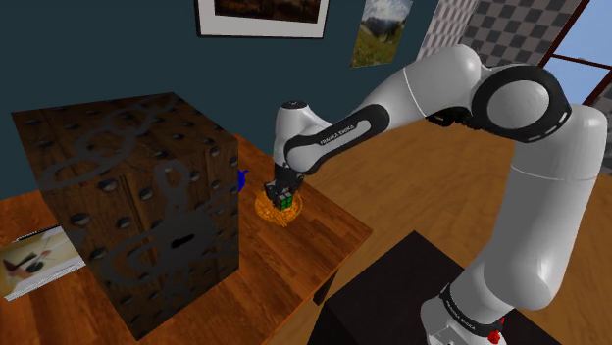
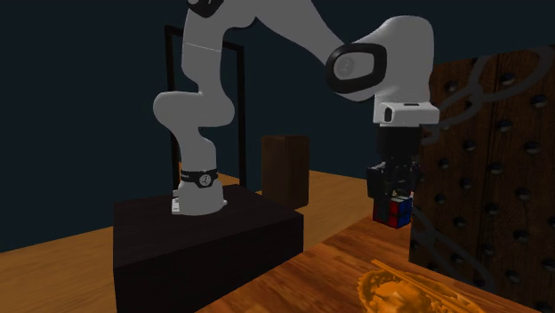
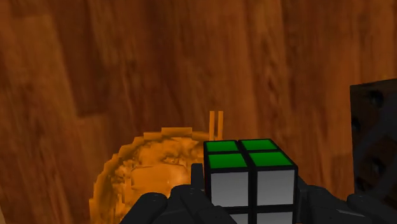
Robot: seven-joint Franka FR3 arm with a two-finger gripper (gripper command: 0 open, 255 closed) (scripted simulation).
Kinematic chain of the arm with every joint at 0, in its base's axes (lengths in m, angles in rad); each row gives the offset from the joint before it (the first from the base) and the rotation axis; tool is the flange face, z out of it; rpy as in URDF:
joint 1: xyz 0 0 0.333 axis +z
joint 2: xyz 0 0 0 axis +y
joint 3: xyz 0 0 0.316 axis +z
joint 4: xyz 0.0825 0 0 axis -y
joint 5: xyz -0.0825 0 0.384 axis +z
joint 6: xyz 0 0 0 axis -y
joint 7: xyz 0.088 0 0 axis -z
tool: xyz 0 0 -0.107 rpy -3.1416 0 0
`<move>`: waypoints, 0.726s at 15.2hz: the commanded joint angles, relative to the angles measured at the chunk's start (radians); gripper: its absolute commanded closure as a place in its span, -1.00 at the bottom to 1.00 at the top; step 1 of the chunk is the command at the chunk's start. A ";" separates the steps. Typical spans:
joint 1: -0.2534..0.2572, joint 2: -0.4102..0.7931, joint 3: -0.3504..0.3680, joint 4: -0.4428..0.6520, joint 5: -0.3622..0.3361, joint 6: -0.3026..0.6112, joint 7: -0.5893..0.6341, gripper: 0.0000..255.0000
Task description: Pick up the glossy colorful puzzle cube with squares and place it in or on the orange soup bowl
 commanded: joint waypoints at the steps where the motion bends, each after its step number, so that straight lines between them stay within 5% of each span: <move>1: -0.021 0.042 -0.015 0.066 -0.005 -0.024 -0.039 1.00; 7: -0.064 0.176 -0.049 0.284 -0.016 -0.108 -0.130 1.00; 11: -0.060 0.208 -0.056 0.277 -0.026 -0.069 -0.124 1.00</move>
